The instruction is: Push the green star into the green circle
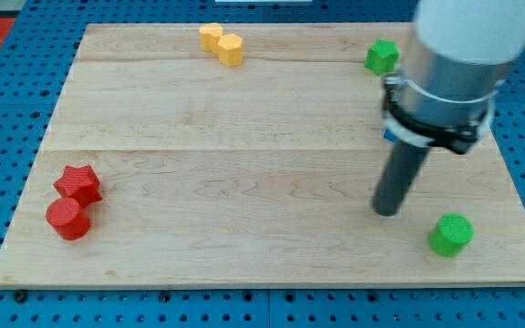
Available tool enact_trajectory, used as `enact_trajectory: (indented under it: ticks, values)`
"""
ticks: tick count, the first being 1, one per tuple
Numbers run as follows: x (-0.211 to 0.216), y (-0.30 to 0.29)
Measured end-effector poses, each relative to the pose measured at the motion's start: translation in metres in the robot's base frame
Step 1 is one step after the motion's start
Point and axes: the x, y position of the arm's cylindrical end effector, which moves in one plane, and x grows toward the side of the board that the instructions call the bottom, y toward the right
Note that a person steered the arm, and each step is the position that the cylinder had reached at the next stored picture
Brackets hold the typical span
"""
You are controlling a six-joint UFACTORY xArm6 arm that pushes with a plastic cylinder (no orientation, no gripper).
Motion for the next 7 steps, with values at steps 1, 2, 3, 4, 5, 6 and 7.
enact_trajectory:
  ticks: [1,2,3,4,5,6,7]
  values:
    - [-0.013,-0.069]
    - [-0.049,-0.129]
    - [-0.073,-0.169]
    - [-0.098,-0.175]
    - [-0.126,-0.18]
    - [-0.155,-0.18]
    - [-0.165,-0.18]
